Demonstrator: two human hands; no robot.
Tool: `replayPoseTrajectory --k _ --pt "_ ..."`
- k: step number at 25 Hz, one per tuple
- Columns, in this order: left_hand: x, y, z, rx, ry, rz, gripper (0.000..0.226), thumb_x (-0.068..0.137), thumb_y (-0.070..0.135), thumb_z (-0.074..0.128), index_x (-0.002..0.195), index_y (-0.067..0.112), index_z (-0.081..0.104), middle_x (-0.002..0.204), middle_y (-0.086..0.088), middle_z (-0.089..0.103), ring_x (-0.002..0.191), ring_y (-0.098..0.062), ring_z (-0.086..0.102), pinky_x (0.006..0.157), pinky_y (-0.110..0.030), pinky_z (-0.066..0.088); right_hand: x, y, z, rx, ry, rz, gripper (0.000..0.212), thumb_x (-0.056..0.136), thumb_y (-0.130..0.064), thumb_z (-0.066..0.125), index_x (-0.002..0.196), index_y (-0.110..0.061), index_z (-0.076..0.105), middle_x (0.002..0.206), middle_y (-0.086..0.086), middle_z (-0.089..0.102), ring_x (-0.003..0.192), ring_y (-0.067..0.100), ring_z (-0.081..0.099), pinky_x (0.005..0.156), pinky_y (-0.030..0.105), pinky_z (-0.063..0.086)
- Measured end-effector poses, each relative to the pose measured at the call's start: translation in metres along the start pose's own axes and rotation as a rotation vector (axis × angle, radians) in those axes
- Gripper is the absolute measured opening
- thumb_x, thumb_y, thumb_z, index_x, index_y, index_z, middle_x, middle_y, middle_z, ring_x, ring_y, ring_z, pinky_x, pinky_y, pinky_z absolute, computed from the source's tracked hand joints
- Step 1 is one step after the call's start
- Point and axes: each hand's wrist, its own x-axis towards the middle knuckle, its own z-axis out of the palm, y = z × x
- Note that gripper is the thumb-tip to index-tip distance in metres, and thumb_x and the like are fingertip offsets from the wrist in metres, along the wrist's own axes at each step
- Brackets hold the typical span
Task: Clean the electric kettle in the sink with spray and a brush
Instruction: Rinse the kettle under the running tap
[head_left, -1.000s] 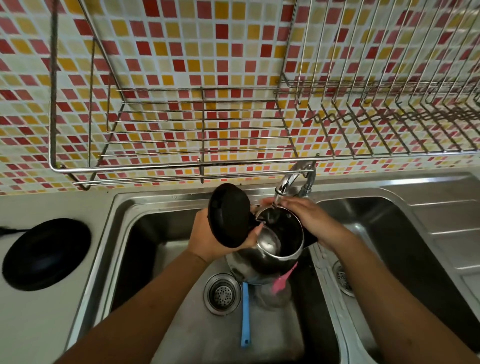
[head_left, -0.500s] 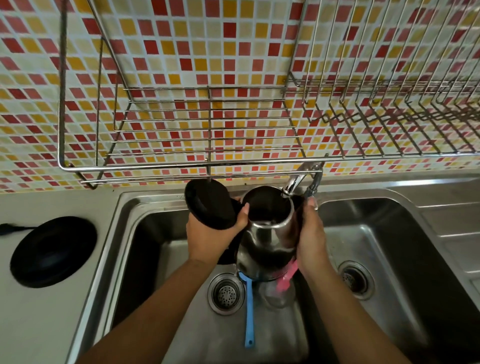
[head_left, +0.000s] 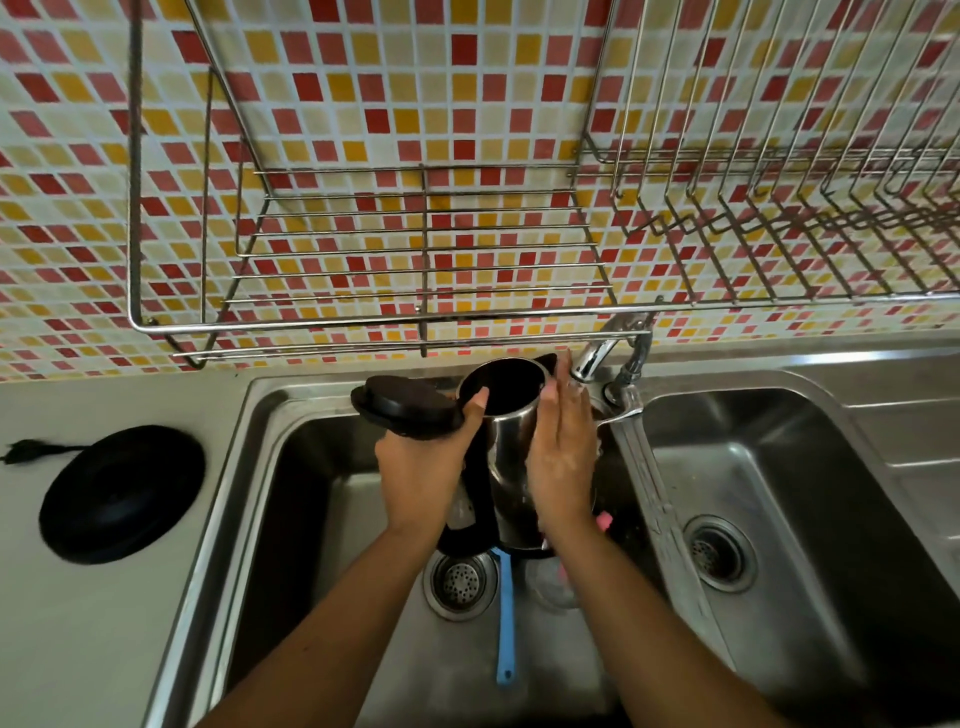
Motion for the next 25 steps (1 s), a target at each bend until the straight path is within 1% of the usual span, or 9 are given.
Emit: replayPoseTrajectory --k 3,5,7,11,13,15,18,22,25 --pt "0.001 0.004 0.001 -0.022 0.018 0.002 0.031 0.067 0.049 0.08 0.072 0.02 0.069 0.066 0.008 0.07 0.063 0.001 0.066 0.057 -0.013 0.047 -0.035 0.046 -0.005 0.031 0.082 -0.022 0.045 0.102 -0.04 0.033 0.145 -0.029 0.038 0.152 -0.009 0.039 0.144 0.006 0.03 0.116 0.024 0.026" --pt "-0.001 0.005 0.001 -0.032 -0.002 0.05 0.024 0.067 0.045 0.082 0.071 0.027 0.065 0.068 0.013 0.069 0.065 0.008 0.065 0.056 -0.004 0.046 -0.021 0.048 -0.015 0.177 0.116 0.239 0.034 0.103 -0.039 0.034 0.125 -0.031 0.058 0.127 0.0 0.061 0.133 0.024 0.048 0.103 0.03 0.043" --pt "-0.007 0.005 0.002 -0.001 -0.044 0.112 0.027 0.064 0.046 0.083 0.075 0.033 0.062 0.074 0.016 0.069 0.074 0.013 0.064 0.058 0.001 0.044 0.006 0.032 -0.025 0.277 0.122 0.445 0.033 0.102 -0.039 0.036 0.112 -0.027 0.065 0.109 0.002 0.064 0.123 0.028 0.055 0.09 0.025 0.042" --pt "-0.009 0.002 0.004 0.036 -0.062 0.181 0.036 0.054 0.054 0.085 0.077 0.038 0.061 0.08 0.015 0.071 0.079 0.013 0.065 0.068 -0.012 0.053 -0.019 0.0 -0.024 0.411 0.096 0.205 0.042 0.103 -0.03 0.038 0.144 -0.023 0.044 0.142 -0.012 0.049 0.138 0.007 0.039 0.111 0.024 0.028" --pt "-0.009 -0.001 0.004 0.05 -0.072 0.203 0.038 0.053 0.052 0.086 0.077 0.035 0.062 0.078 0.016 0.072 0.078 0.012 0.065 0.071 -0.018 0.056 -0.057 0.01 -0.021 0.417 0.094 0.118 0.044 0.102 -0.034 0.037 0.146 -0.034 0.037 0.152 -0.017 0.038 0.143 0.003 0.03 0.119 0.036 0.016" --pt "-0.014 -0.004 0.003 0.093 -0.139 0.263 0.034 0.056 0.043 0.088 0.075 0.036 0.06 0.074 0.026 0.07 0.076 0.016 0.064 0.068 -0.011 0.054 -0.052 0.022 -0.026 0.449 0.115 0.282 0.043 0.1 -0.044 0.038 0.142 -0.039 0.041 0.15 -0.011 0.042 0.141 0.013 0.036 0.117 0.043 0.025" --pt "-0.025 -0.004 0.0 0.095 -0.207 0.32 0.038 0.054 0.047 0.087 0.079 0.04 0.059 0.079 0.038 0.065 0.079 0.018 0.062 0.066 0.0 0.046 -0.02 0.04 -0.038 0.575 0.076 0.549 0.052 0.093 -0.061 0.038 0.137 -0.037 0.049 0.143 -0.001 0.052 0.131 0.022 0.049 0.099 0.035 0.045" --pt "-0.022 -0.003 -0.001 0.073 -0.207 0.334 0.041 0.055 0.046 0.084 0.081 0.04 0.054 0.079 0.044 0.061 0.08 0.023 0.057 0.066 0.005 0.041 -0.013 0.04 -0.048 0.491 0.003 0.465 0.052 0.096 -0.058 0.034 0.134 -0.03 0.055 0.135 0.002 0.058 0.124 0.022 0.054 0.088 0.03 0.049" --pt "-0.021 -0.002 -0.002 0.056 -0.187 0.319 0.045 0.056 0.041 0.087 0.086 0.044 0.053 0.084 0.044 0.06 0.084 0.023 0.057 0.069 0.005 0.042 0.005 0.041 -0.058 0.4 0.028 0.439 0.046 0.103 -0.038 0.03 0.116 -0.015 0.067 0.12 0.01 0.068 0.114 0.022 0.062 0.1 0.038 0.048"
